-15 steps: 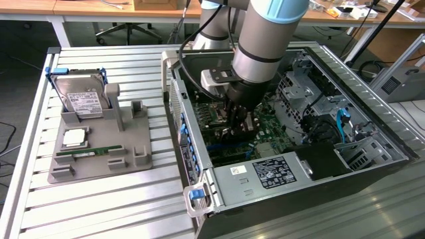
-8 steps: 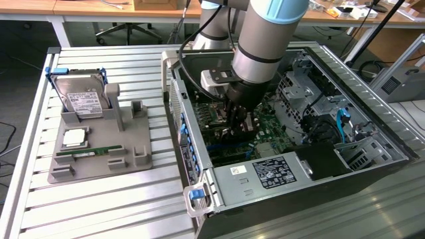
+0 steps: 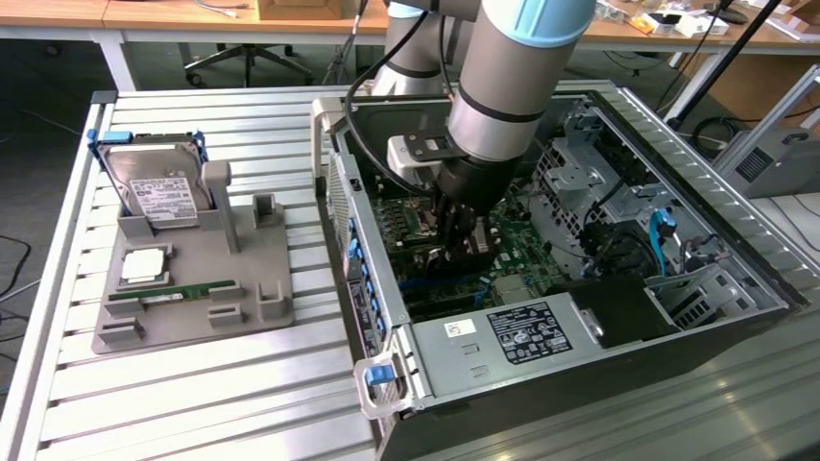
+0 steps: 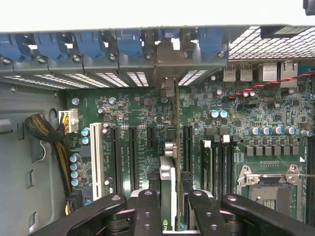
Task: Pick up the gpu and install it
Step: 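Insert the gpu into the slot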
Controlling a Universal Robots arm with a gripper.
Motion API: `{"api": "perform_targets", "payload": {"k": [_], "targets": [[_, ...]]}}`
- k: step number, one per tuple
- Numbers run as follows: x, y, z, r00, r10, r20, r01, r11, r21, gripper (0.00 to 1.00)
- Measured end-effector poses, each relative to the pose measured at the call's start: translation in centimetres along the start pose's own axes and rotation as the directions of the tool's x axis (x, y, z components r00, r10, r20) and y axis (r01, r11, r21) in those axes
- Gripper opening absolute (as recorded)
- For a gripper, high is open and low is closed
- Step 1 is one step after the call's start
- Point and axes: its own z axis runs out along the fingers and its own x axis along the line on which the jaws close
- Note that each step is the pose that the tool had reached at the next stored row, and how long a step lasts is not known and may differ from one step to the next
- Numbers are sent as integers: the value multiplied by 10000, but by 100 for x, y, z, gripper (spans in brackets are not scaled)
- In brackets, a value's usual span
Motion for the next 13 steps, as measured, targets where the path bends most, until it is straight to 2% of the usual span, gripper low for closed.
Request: {"api": "perform_targets", "payload": {"k": [3,13], "targets": [[0,0,3,10000,0,-41,0,10000,0,27],[1,0,10,9997,3,-245,-3,10000,4,27]]}}
